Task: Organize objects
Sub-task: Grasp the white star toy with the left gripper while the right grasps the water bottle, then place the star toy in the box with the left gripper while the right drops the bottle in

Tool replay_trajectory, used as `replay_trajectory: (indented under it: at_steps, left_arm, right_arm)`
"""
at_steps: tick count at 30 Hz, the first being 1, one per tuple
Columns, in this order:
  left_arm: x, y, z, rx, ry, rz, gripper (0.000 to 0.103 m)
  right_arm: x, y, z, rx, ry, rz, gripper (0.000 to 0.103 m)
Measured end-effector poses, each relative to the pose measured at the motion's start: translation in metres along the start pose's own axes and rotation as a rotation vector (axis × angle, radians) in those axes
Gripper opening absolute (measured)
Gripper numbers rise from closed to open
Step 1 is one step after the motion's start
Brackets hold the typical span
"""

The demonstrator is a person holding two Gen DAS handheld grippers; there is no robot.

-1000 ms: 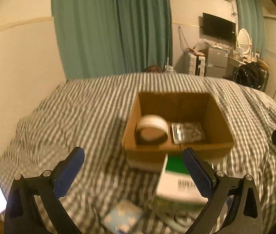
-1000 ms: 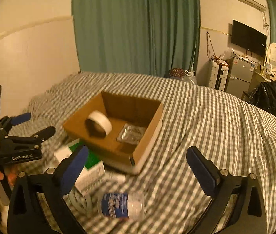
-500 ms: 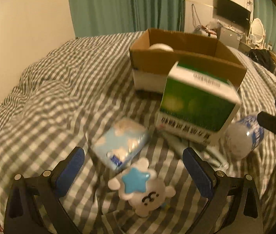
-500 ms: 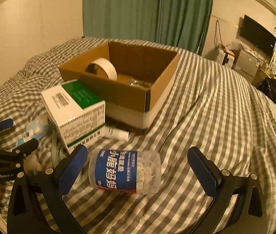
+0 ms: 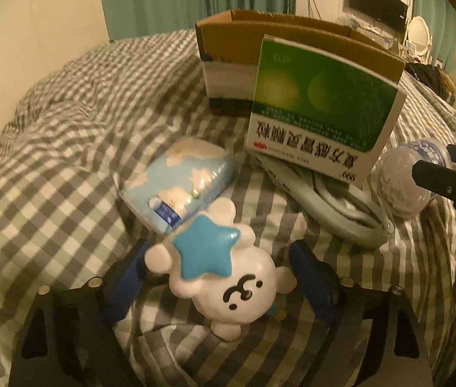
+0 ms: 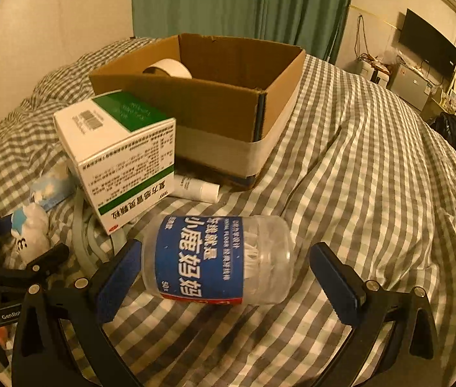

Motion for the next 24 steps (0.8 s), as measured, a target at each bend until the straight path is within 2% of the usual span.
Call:
replay_trajectory:
  at_steps: [2,4,7,15,17,24]
  left_arm:
    - [-0.002,0.001,0.000,-0.025,-0.002,0.007,0.076]
    - [-0.002,0.000,-0.001,-0.036,0.007,0.006,0.076]
    - [-0.003,-0.001,0.000,-0.051,0.009,0.011,0.075]
    - [-0.003,-0.013,0.002,-0.084,0.008,-0.001,0.072]
    - [-0.001,-0.018,0.003,-0.089,0.015,-0.009,0.060]
    - [0.003,-0.032,0.003,-0.123,0.024,-0.029,0.060]
  right_arm:
    - [-0.002,0.003,0.002,-0.009,-0.008,0.013,0.103]
    - [-0.004,0.004,0.001,-0.024,-0.011,0.022,0.102]
    - [-0.005,0.002,0.001,0.004,0.007,0.018,0.089]
    - [-0.013,-0.013,0.009,0.006,0.027,-0.019,0.089]
    - [-0.014,-0.019,0.011,0.010,0.032,-0.031,0.089]
    - [-0.014,-0.036,0.023,0.010,0.003,-0.055,0.089]
Point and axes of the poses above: each gripper's, at about its wrist camera, not at the fingertips, and y roughly the way its jaws point, z to its left, x to its top, the point moved 3 cm from there along y, roughly the way its jaws point, and after that the axes turned 2 degrees about -x, right-handed, at the moved point
